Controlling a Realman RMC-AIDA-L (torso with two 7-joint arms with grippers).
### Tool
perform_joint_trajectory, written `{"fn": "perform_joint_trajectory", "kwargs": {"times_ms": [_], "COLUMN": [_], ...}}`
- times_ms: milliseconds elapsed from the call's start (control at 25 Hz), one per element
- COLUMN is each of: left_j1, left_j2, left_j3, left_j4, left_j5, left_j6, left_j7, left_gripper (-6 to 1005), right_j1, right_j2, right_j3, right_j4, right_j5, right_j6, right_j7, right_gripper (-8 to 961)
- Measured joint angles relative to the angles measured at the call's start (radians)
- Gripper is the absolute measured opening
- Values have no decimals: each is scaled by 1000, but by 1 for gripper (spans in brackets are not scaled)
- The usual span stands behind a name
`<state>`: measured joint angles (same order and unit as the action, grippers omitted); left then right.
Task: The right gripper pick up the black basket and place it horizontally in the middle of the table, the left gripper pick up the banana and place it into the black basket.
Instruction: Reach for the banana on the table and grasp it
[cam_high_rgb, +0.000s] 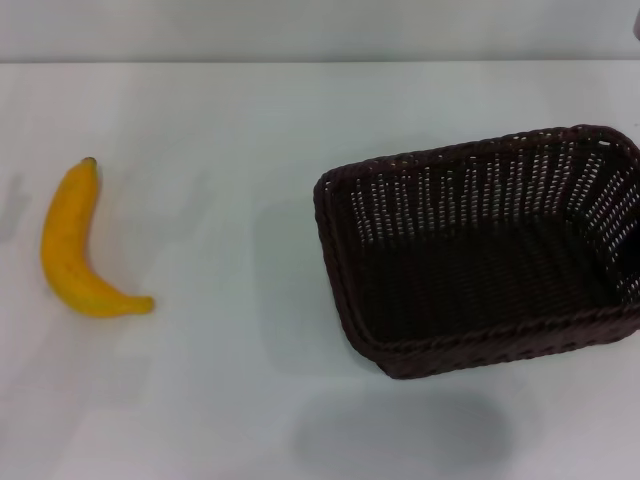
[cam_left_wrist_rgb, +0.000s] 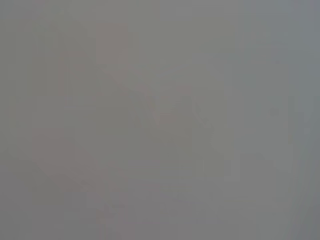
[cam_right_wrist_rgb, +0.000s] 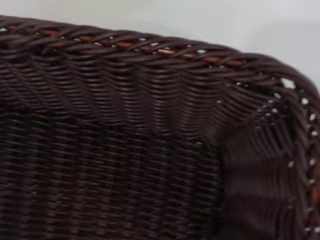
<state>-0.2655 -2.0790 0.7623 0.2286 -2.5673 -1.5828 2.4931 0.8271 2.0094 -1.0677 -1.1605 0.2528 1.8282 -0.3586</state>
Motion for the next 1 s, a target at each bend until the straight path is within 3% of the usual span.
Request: {"fn": "perform_joint_trajectory", "kwargs": {"times_ms": [200,520,760,1000], "left_j1": [-2,-7,-6,10], "left_j2": [0,2,2,3], "left_j3": [0,0,0,4], "left_j4": [0,8,9,10], "left_j5": [-2,-2,-2,4], "left_j6": [1,2,-1,-3], "left_j7": [0,0,0,-32], "left_gripper": [842,841,841,840], "right_j1": [-11,-53,-90,-129], "right_j2": [1,-9,-50,-119], "right_j3": [10,38,88,143], "right_j4": [-1,-29,-93,-128], "right_j5": [79,155,212,393], "right_j6": [24,38,46,68], "right_j7": [20,11,3,-21], "right_gripper": [681,680,679,679]}}
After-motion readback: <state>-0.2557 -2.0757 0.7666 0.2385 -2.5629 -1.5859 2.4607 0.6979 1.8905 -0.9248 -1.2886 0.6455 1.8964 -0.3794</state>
